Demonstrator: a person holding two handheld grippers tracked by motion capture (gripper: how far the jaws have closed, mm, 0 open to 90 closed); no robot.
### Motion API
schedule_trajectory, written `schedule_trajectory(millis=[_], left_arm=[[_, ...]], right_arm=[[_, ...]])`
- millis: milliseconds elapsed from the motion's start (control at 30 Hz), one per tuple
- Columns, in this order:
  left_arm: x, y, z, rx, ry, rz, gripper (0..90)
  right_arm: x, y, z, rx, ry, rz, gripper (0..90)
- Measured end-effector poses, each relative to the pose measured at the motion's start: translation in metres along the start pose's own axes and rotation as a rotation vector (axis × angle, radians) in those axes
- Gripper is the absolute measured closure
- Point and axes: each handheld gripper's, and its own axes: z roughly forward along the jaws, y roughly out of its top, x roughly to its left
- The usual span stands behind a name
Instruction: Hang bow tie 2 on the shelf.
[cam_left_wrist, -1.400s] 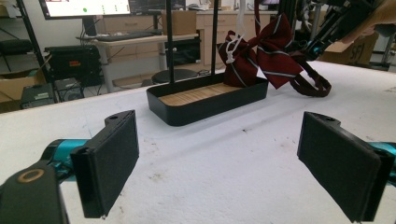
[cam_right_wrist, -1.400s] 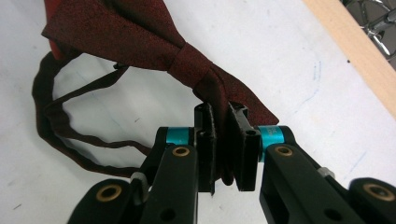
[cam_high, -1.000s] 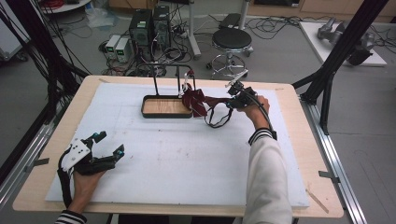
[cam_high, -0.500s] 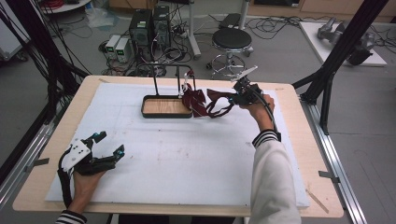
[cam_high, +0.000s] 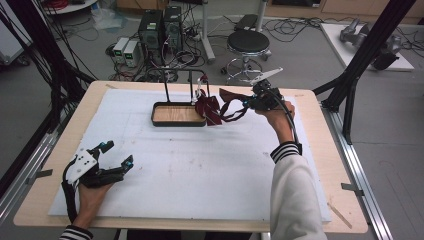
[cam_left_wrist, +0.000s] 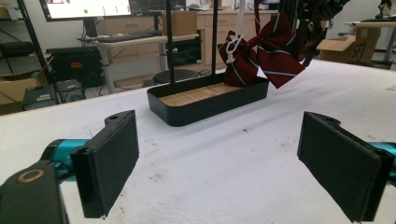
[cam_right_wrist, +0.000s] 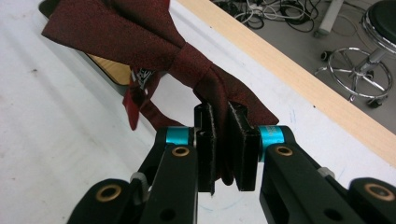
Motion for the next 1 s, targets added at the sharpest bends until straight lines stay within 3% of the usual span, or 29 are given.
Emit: schedule_trajectory(millis=[300, 700, 1000], left_arm=[[0.000, 0.000, 0.000, 0.000, 0.001, 0.003, 13.0], [0.000, 0.000, 0.000, -0.001, 0.001, 0.002, 13.0], [0.000, 0.000, 0.000, -0.002, 0.002, -0.001, 13.0]], right_arm=[[0.013, 0.009, -0.011, -0.093, 0.051, 0.035, 82.1], [0.027, 0.017, -0.021, -0.154, 0.098, 0.061, 82.1], [0.036, 0.021, -0.025, -0.204, 0.154, 0.107, 82.1]])
